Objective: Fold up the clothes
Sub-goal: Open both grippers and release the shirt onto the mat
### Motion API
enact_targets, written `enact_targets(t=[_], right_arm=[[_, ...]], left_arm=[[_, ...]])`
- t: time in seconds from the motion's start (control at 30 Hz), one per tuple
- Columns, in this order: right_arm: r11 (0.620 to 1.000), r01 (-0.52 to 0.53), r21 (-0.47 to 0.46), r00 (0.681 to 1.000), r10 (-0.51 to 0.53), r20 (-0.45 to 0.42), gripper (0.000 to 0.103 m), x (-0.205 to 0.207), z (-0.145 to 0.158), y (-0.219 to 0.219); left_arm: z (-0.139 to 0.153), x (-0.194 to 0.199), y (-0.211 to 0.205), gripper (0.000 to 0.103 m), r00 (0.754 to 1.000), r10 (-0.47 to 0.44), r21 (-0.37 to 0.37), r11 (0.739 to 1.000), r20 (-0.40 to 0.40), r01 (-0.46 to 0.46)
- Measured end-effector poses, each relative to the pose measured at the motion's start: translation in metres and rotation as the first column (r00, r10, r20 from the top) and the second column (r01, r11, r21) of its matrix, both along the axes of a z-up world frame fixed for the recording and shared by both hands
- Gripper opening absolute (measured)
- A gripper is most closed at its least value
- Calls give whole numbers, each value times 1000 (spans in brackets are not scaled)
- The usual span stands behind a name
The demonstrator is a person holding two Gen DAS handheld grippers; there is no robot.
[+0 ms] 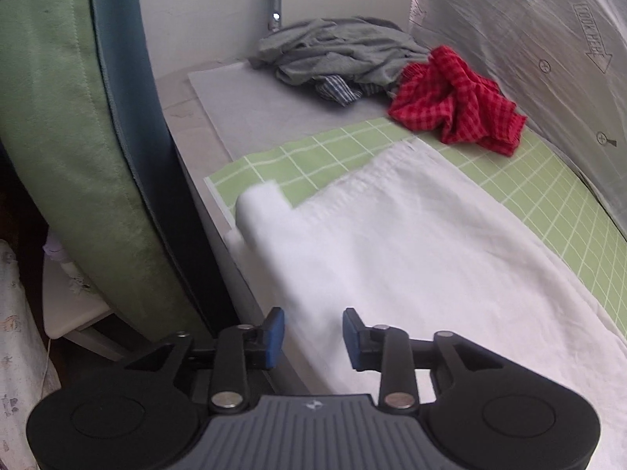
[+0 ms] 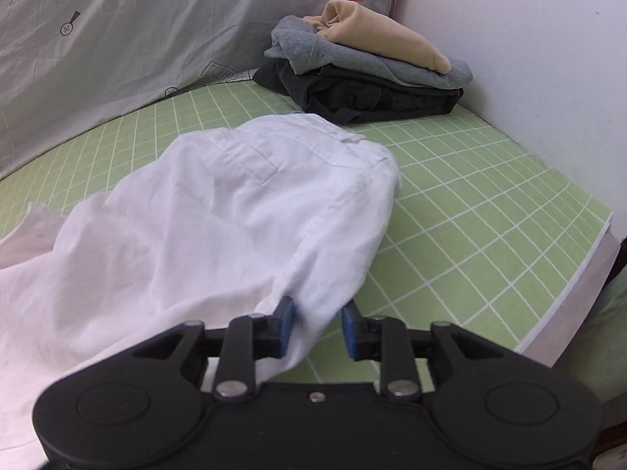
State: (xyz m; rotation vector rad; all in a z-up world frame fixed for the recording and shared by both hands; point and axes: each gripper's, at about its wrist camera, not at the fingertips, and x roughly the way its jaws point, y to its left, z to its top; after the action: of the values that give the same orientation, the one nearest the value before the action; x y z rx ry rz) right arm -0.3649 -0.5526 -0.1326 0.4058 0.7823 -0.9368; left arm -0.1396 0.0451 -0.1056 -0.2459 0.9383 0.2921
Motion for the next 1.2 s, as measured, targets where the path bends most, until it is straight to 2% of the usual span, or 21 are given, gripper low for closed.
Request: enact_targets(t=[0.13,0.27,0.3,0.33,0.4,0.43,0.53,0.63,0.8,0.87,0.97,1.0,1.07,1.1,1.2], right_arm=[[999,32,28,999,-33,33,52,-7,4,-7],[999,42,21,995,-44,86,65,-11,11,-11],[999,40,26,994,-43,102,74,-11,12,-12],[999,32,38,992,-36,118,79,-11,12,-14],[998,5,55,993,-12,117,78,-6,9,-16],[999,-3,50,995,-2,95,74,-3,8,-16],[1000,3,0,997,-3,-81,72,8,-2,-13],[994,-44,-97,989,29,-146,71,20,8,2],[951,-185,-249,982,168,-87,76,53,53,30],[926,-262,-270,965,254,-65,76,73,64,40],[895,-368,-251,928,370,-41,74,107,66,55],[883,-404,-240,913,407,-39,70,119,65,60],[859,-472,-199,878,478,-21,52,142,60,70],[848,-502,-172,861,508,-10,40,152,57,74],[817,-556,-155,828,561,-17,39,183,47,90]], left_arm=[[9,0,-3,45,1000,2,-4,1000,27,-2],[10,0,-19,51,998,-52,-6,999,30,52],[9,0,-24,53,998,-65,-9,998,26,65],[7,0,-30,54,996,-84,-13,996,20,84],[3,-1,-42,54,992,-125,-17,992,6,125],[1,-1,-49,55,989,-148,-18,989,-3,147],[-3,-2,-66,58,977,-212,-10,977,-27,212],[-8,-2,-81,61,962,-268,-3,963,-48,268],[-16,5,-103,65,935,-347,9,937,-77,349],[-19,9,-111,67,922,-377,3,925,-90,379],[-24,14,-124,68,898,-427,-3,903,-109,429],[-26,16,-129,68,889,-444,-4,895,-115,447],[-29,19,-138,68,870,-479,0,876,-121,482],[-30,20,-142,68,863,-491,0,869,-122,494],[-35,23,-153,68,841,-526,1,848,-125,530]])
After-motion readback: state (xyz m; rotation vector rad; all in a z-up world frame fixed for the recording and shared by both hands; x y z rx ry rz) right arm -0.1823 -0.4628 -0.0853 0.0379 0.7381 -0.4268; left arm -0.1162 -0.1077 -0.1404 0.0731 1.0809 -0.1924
